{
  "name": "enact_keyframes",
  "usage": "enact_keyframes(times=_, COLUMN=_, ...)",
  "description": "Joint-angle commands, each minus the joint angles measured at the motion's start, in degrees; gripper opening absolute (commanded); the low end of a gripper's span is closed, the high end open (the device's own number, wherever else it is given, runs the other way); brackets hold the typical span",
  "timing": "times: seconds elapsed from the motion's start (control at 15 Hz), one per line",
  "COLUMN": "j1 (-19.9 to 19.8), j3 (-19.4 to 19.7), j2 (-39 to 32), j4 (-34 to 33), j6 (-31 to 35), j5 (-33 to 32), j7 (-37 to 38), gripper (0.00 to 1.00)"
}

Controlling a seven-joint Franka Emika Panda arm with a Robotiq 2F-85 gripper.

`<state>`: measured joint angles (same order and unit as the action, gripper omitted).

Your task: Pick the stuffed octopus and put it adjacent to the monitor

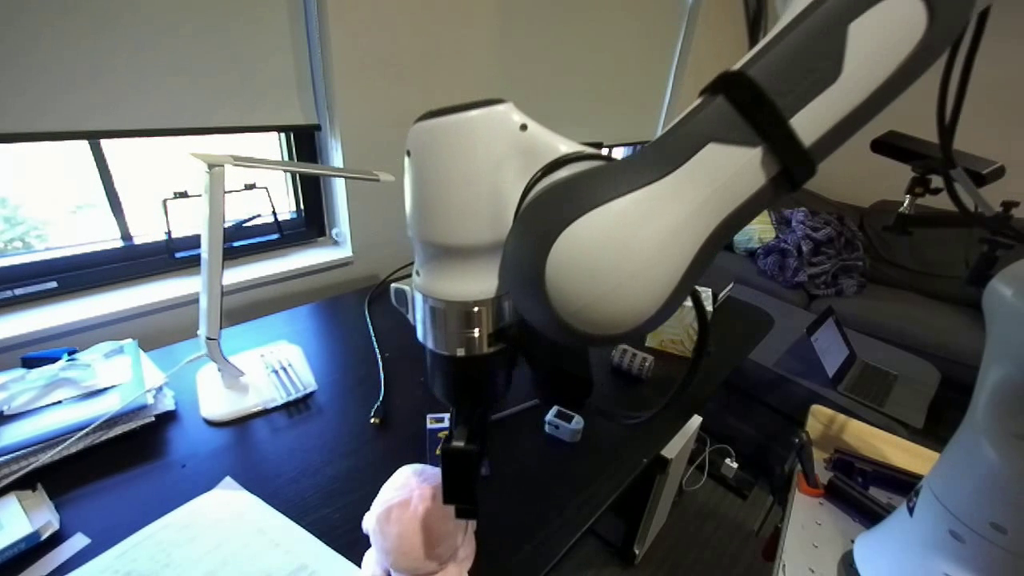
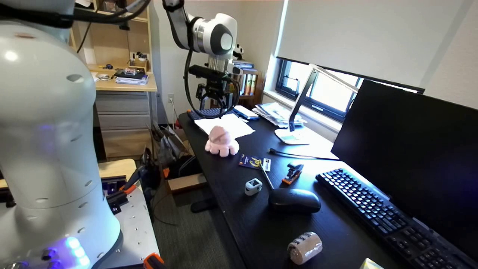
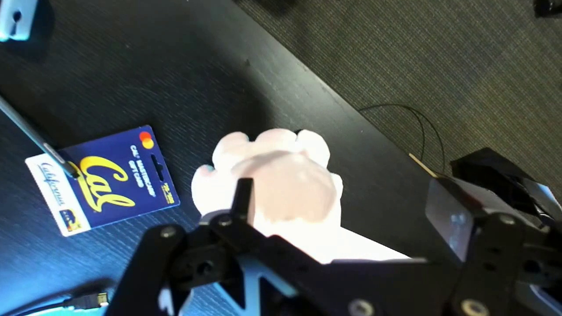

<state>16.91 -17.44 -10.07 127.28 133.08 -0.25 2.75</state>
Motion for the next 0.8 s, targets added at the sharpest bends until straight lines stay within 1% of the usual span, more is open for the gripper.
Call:
enact_keyframes(times=0.0, j1=1.76, j3=1.17, j2=-6.98, j4=-4.26, j6=3.19, j5=-4.21, j7=2.32, gripper=1.0)
enact_keyframes(times=0.07, j1=2.47, j3=1.99, j2=-8.4, j4=-4.82, j6=4.16, j5=-6.19, j7=3.47, gripper=1.0)
enact_keyframes(times=0.13, j1=4.22, j3=3.74, j2=-9.42, j4=-4.99, j6=5.3, j5=-11.13, j7=7.35, gripper=1.0)
enact_keyframes(times=0.27, j1=5.94, j3=5.4, j2=-11.61, j4=-6.22, j6=6.66, j5=-14.89, j7=10.74, gripper=1.0)
enact_keyframes(times=0.4, j1=7.17, j3=6.2, j2=-13.83, j4=-7.57, j6=7.64, j5=-15.98, j7=12.64, gripper=1.0)
enact_keyframes(times=0.6, j1=8.22, j3=6.11, j2=-16.45, j4=-9.38, j6=8.73, j5=-14.4, j7=12.88, gripper=1.0)
enact_keyframes(times=0.67, j1=8.83, j3=6.56, j2=-17.09, j4=-9.84, j6=8.81, j5=-15.01, j7=13.34, gripper=1.0)
enact_keyframes(times=0.73, j1=9.13, j3=6.89, j2=-17.64, j4=-10.18, j6=8.74, j5=-15.29, j7=13.33, gripper=0.83)
